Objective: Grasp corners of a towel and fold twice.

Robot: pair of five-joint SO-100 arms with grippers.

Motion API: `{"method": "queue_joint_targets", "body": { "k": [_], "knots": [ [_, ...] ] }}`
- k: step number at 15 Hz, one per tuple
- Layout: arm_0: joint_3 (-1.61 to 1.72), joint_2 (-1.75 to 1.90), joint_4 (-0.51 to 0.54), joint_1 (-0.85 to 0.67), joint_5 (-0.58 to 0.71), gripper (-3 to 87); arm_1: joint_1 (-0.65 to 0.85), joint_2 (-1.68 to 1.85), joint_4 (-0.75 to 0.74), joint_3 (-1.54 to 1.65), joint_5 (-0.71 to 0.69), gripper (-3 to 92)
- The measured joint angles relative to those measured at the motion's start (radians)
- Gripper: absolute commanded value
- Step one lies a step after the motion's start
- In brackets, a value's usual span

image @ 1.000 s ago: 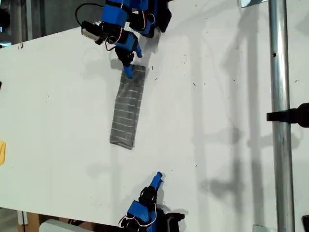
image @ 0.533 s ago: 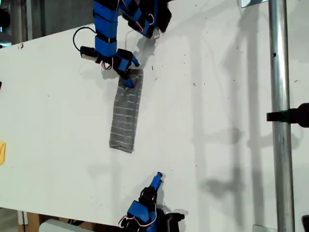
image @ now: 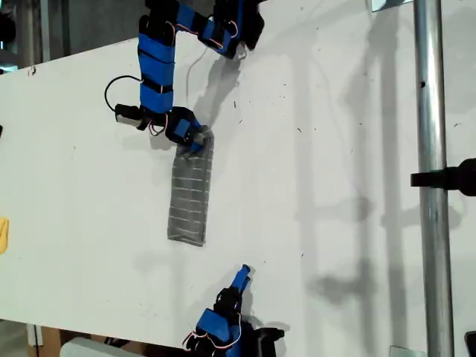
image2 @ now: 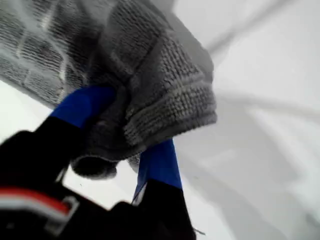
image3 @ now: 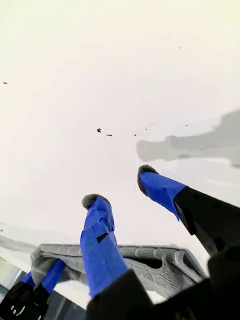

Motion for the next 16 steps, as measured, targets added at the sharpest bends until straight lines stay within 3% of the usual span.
{"method": "queue_joint_targets", "body": {
  "k": [3, 4, 7, 10, 12, 13, 16],
  "knots": [
    [0.0, 0.0, 0.0, 0.009, 0.0, 16.3, 0.003, -0.031, 0.032, -0.058, -0.009, -0.2],
    [0.0, 0.0, 0.0, 0.011, 0.0, 16.4, 0.002, -0.028, 0.106, -0.063, -0.011, -0.2],
    [0.0, 0.0, 0.0, 0.015, 0.0, 16.4, -0.077, 0.156, 0.44, -0.029, 0.023, -0.2],
    [0.0, 0.0, 0.0, 0.017, 0.012, 16.6, -0.293, 0.456, 0.928, -0.051, 0.233, -0.2],
    [0.0, 0.0, 0.0, 0.017, 0.018, 16.4, -0.342, 0.537, 0.94, -0.149, 0.262, -0.2],
    [0.0, 0.0, 0.0, 0.017, 0.018, 16.3, -0.328, 0.515, 0.879, -0.164, 0.202, -0.2],
    [0.0, 0.0, 0.0, 0.028, 0.011, 16.7, -0.302, 0.253, 0.495, -0.222, 0.078, -0.2]
  ]
}}
